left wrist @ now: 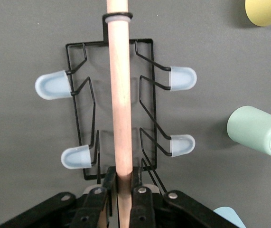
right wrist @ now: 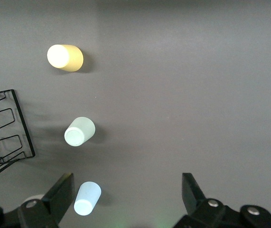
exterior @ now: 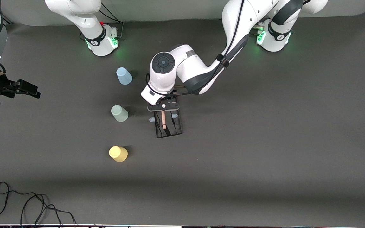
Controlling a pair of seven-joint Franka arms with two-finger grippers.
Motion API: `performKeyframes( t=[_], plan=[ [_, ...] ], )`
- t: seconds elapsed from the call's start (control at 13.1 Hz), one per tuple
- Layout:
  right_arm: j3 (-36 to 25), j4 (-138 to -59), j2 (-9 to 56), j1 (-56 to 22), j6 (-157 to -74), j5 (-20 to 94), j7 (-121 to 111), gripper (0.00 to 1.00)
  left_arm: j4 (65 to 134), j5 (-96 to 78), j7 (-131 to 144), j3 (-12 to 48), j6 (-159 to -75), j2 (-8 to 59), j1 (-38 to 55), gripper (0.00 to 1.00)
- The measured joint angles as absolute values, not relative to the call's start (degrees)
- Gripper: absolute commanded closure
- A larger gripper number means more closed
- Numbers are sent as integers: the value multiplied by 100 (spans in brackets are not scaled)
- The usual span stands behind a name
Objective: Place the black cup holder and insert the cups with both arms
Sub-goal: 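Release the rack and raise the left gripper while the right gripper reaches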
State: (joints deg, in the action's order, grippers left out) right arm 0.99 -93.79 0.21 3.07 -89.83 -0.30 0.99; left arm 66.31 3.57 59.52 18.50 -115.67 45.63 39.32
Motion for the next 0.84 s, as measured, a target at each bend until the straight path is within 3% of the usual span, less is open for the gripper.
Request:
performKeyframes(
  t=[0.3,0.61,0.84],
  plan=[
    [124,-9379,21,303,-8983,-29,99,0,6364,357,5956,1828,-11226,4236,3755,0],
    [154,-9383,22,151,-8983,77,509,0,6070,358,5640,1826,-9624,3298,3029,0],
    [173,-9547,30,-441,-9104,108,1444,0,6087,366,4179,1793,-8155,2515,2255,0]
  ],
)
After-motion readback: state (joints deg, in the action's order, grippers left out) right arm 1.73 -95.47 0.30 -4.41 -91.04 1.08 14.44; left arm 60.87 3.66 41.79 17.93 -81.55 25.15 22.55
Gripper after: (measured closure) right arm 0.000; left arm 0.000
